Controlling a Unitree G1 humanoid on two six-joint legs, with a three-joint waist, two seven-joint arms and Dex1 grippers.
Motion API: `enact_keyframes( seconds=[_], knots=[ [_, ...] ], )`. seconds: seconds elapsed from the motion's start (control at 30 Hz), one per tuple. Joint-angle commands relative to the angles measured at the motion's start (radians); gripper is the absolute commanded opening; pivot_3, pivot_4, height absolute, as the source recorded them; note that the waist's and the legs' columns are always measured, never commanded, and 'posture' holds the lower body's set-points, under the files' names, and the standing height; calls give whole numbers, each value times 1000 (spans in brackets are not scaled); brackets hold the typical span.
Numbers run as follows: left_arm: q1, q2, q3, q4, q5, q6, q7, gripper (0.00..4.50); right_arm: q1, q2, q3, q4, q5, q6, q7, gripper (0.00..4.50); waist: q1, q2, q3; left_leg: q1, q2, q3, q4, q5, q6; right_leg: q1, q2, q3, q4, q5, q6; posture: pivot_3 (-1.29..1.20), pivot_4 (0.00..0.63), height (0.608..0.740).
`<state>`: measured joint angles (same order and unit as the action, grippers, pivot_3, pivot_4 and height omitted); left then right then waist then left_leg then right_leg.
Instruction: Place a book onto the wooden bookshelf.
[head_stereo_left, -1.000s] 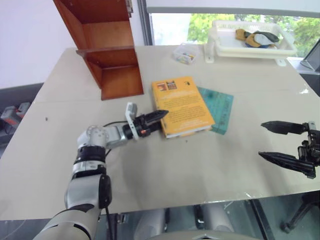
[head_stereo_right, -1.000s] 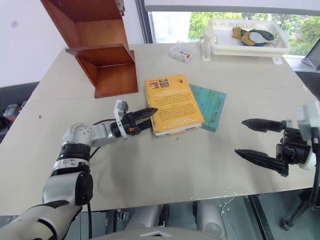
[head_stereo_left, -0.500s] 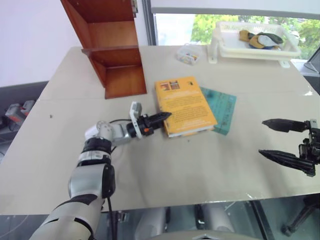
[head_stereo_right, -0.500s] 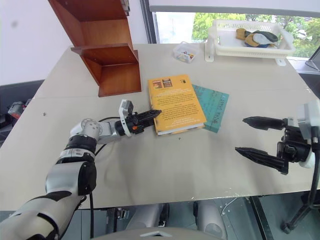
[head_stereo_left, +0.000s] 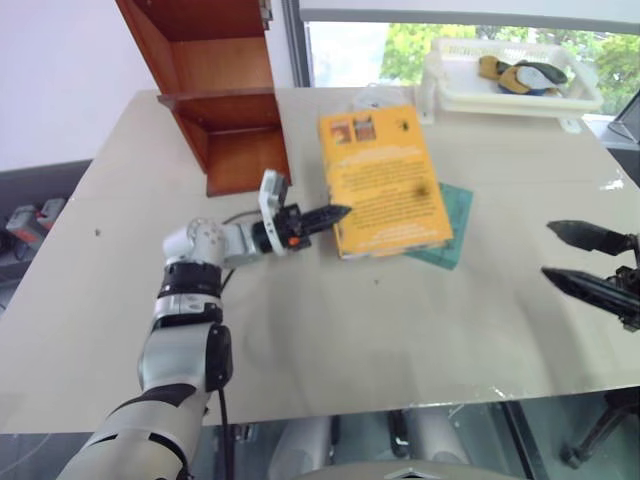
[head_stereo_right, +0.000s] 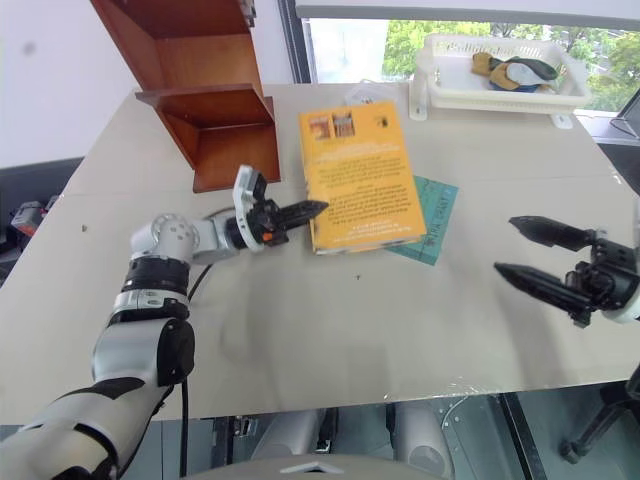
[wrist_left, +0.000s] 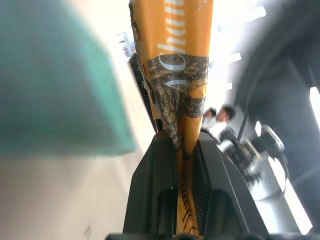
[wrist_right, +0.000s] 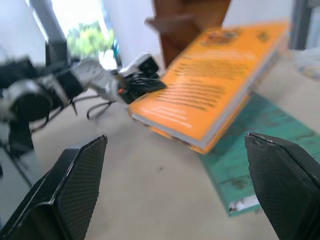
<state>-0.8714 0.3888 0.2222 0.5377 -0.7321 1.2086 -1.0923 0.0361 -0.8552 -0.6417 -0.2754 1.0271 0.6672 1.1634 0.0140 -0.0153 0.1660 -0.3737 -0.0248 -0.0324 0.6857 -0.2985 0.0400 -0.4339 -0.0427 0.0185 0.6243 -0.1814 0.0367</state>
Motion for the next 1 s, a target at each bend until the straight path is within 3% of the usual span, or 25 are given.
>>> enact_keyframes(
  seconds=[0.03, 0.2, 0.4, 0.5, 0.63, 1.0],
  knots=[
    [-29, 8, -48, -188, 35, -144, 19, 21, -60, 6, -46, 117, 36, -20, 27, 4500, 0, 0, 0, -2, 0, -1, 0, 0, 0, -1, 0, 0, -1, 0, 0, 0, 150, 740],
    [-102, 26, -181, -314, 201, -447, 21, 21, -190, 0, -55, 339, 60, -27, 84, 4500, 1, 0, 0, -6, -2, 0, 0, 0, 0, -6, -1, 0, 0, 0, 0, 0, 150, 740],
    [-260, 135, -391, -250, 583, -857, 96, 21, -342, -62, -24, 593, 54, 12, 235, 4500, -1, 1, 0, -6, -3, 1, -2, 0, 0, -6, -1, 0, -1, 0, 0, 0, 150, 740],
    [-397, 148, -387, -190, 638, -871, 153, 21, -404, -82, 19, 651, 30, 31, 298, 4500, -2, 2, 2, -6, -3, 2, -1, 0, 2, -6, 5, -1, -2, 0, 0, 0, 150, 740],
    [-522, 248, -490, -107, 853, -1089, 174, 21, -488, -92, 89, 725, -25, 34, 355, 4500, -6, 2, 2, -7, -2, 3, -1, -3, 6, -7, 6, -1, -1, 0, 0, 0, 150, 740],
    [-690, 398, -615, 95, 1212, -1424, 268, 21, -654, -84, 188, 887, -135, 7, 442, 4500, -1, 3, 2, -10, -3, 5, 0, -3, 7, -11, 6, 0, 1, 0, 2, 0, 150, 740]
  ],
)
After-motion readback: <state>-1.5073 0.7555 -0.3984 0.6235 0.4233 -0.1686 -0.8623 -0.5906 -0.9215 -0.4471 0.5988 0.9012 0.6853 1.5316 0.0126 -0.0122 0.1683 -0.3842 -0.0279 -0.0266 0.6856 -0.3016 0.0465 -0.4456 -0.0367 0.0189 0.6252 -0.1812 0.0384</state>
